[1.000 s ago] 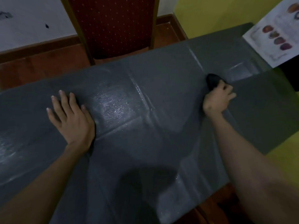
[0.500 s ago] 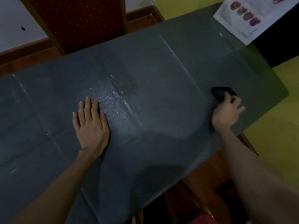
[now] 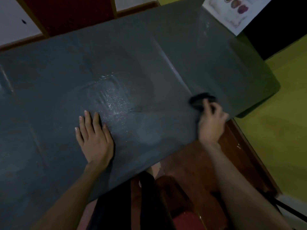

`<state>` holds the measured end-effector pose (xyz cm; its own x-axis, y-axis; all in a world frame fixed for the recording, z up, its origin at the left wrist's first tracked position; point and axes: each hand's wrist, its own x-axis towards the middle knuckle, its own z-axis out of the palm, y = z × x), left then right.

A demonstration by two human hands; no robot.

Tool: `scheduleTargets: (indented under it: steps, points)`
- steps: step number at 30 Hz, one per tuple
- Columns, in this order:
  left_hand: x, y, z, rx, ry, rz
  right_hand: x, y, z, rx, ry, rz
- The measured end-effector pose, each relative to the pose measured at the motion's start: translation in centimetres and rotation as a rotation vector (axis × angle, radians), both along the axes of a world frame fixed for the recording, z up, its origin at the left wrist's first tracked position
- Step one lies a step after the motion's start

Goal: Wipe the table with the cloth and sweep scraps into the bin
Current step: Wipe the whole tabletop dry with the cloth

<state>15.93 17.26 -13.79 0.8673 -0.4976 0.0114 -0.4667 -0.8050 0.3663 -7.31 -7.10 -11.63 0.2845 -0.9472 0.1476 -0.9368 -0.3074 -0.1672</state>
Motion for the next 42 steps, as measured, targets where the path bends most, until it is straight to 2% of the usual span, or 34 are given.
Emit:
scheduleTargets:
  steps: [2,3,4,6,9,11,14,16,17,19,20,21,22,23,25,26,28,30,31,32,33,35,36,37,38,40,42]
  points:
    - [-0.1,-0.1,-0.3,-0.001,-0.018,0.009,-1.9,-1.3,0.4,-0.001,-0.079,-0.213]
    - [-0.1,-0.2,-0.4,-0.004,-0.022,0.012,-1.3,-0.9,0.5,-0.035,-0.128,-0.195]
    - [-0.2,-0.2,-0.4,-0.01,-0.025,0.017,-0.1,0.4,0.4,-0.072,-0.159,-0.088]
    - [-0.2,0.0,-0.4,-0.018,-0.028,0.026,2.9,4.8,0.3,-0.046,-0.21,0.278]
    - [0.0,0.2,-0.1,-0.023,-0.017,0.019,4.0,13.1,-0.1,-0.011,-0.046,0.961]
    - [0.0,0.3,-0.1,-0.024,-0.019,0.006,1.8,12.5,-0.7,-0.053,-0.003,1.149]
    - [0.0,0.3,-0.2,-0.028,-0.017,0.009,-2.9,5.6,-0.6,-0.112,0.043,0.942]
    - [0.0,0.2,-0.2,-0.015,-0.02,0.006,-6.1,0.4,0.1,-0.085,0.115,0.606]
    - [0.0,0.1,-0.2,-0.004,-0.018,0.007,-6.9,-1.5,0.6,-0.019,0.094,0.378]
    - [-0.1,-0.1,-0.2,0.016,-0.005,0.024,-5.6,-3.4,1.4,0.023,-0.066,-0.061]
    - [-0.1,-0.3,-0.2,0.021,0.001,0.042,-3.8,-3.6,1.7,-0.01,-0.132,-0.134]
    - [-0.1,-0.7,-0.2,0.02,0.005,0.064,-1.6,-3.4,1.8,-0.06,-0.153,-0.076]
    - [0.0,-1.3,-0.1,0.01,0.009,0.088,0.8,-2.7,1.8,-0.095,-0.163,0.095]
    - [0.4,-2.2,0.1,-0.007,0.012,0.104,3.2,-1.7,1.6,-0.103,-0.154,0.349]
    - [1.6,-4.7,0.7,-0.044,0.004,0.071,6.9,1.2,1.1,-0.1,-0.016,0.875]
    - [2.5,-6.2,1.0,-0.048,-0.012,0.019,7.8,1.9,0.8,-0.072,0.059,1.06]
    - [4.4,-9.1,1.6,-0.039,-0.041,-0.1,7.9,0.1,0.7,-0.063,0.157,1.219]
    - [6.8,-11.3,1.7,-0.025,-0.021,-0.176,6.2,-4.1,0.2,-0.096,0.231,1.094]
    - [7.9,-12.0,1.5,-0.005,-0.006,-0.205,4.7,-6.5,-0.3,-0.086,0.288,0.907]
    - [8.8,-12.4,1.2,0.022,0.004,-0.229,3.1,-8.9,-0.5,-0.048,0.302,0.624]
    - [9.5,-12.5,0.8,0.051,0.01,-0.241,2.0,-10.9,-0.4,0.009,0.224,0.278]
    - [10.3,-12.5,0.2,0.082,0.027,-0.222,2.9,-13.1,0.4,0.118,-0.041,-0.406]
    - [10.6,-12.6,0.0,0.079,0.025,-0.202,4.8,-13.2,0.7,0.138,-0.127,-0.562]
    - [10.8,-12.9,-0.1,0.069,0.008,-0.191,7.3,-13.0,1.0,0.087,-0.156,-0.532]
    - [11.1,-13.4,0.0,0.054,-0.015,-0.185,10.0,-12.4,1.0,0.002,-0.173,-0.365]
    - [12.5,-15.3,0.1,0.015,-0.044,-0.166,15.6,-9.6,0.8,-0.073,-0.178,0.255]
    - [14.9,-17.9,0.4,-0.026,-0.052,-0.131,19.5,-6.2,0.5,-0.104,-0.057,0.909]
